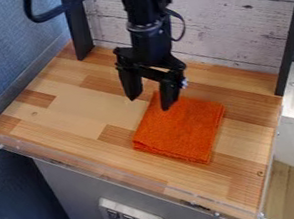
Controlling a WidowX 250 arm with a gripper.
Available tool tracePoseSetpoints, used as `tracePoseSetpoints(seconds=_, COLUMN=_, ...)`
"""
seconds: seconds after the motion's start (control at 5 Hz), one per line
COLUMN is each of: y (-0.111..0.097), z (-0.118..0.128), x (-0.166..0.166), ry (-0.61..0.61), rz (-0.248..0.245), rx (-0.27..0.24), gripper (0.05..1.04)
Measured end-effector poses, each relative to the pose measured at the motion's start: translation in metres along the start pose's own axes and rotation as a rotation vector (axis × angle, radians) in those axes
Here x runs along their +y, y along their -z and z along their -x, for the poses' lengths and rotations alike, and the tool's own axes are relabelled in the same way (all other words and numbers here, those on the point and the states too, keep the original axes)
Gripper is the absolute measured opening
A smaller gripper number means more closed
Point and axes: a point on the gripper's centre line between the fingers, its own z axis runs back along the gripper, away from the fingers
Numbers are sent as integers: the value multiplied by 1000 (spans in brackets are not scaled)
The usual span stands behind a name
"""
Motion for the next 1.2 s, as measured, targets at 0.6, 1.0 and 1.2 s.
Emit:
tracePoseSetpoints(seconds=0.6, y=5, z=-3, x=33, ry=122, rz=-19, rx=-42, gripper=999)
tracePoseSetpoints(seconds=1.0, y=0, z=-2, x=48, ry=157, rz=-12, rx=-1, gripper=956)
tracePoseSetpoints(seconds=1.2, y=5, z=-2, x=52, ry=169, rz=-8, rx=18, gripper=676)
